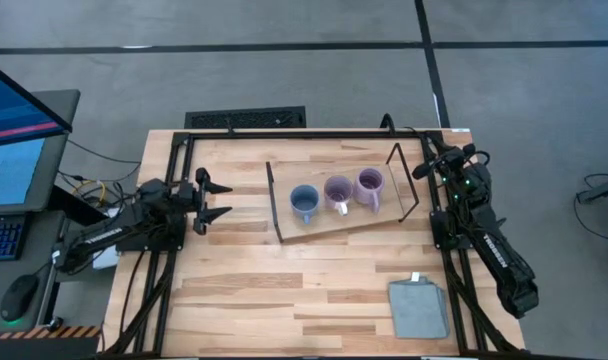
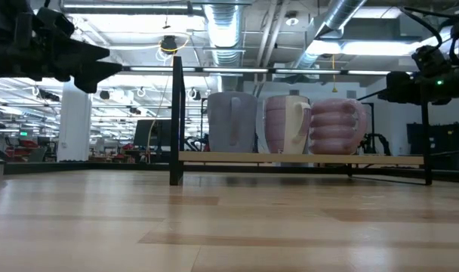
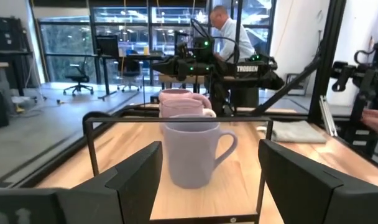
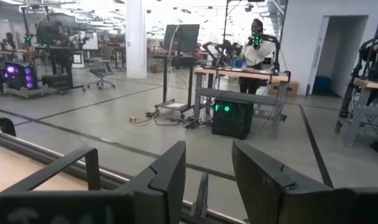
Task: Stack small to large cups/mugs on shelf
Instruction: Return to Home Position
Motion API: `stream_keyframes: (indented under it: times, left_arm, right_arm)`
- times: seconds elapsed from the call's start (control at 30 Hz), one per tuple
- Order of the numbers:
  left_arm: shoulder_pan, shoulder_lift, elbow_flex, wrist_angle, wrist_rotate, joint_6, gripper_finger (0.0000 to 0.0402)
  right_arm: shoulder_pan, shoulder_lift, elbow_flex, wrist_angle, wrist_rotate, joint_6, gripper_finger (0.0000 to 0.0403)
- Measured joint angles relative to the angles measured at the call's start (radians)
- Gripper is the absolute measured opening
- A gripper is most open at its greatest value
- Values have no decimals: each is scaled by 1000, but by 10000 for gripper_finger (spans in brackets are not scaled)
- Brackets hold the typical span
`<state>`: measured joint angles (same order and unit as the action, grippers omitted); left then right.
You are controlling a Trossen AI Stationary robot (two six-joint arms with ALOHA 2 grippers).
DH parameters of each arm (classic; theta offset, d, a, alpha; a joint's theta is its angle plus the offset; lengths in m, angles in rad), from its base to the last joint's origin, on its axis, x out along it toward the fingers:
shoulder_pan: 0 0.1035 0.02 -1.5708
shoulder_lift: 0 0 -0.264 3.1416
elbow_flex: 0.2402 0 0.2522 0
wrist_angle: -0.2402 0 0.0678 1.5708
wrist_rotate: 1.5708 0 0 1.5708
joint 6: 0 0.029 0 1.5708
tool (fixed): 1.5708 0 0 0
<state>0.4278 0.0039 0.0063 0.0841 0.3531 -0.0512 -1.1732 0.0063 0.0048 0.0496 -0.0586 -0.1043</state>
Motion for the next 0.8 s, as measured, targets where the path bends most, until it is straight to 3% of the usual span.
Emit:
stream_keyframes:
  times: [0.2, 0.8]
  left_arm:
    - [0, 1, 0, -1, 0, 57, 257]
    - [0, 1, 0, -2, -1, 31, 257]
  right_arm:
    - [0, 0, 0, -14, 0, 0, 155]
    - [0, 0, 0, -14, 0, 0, 154]
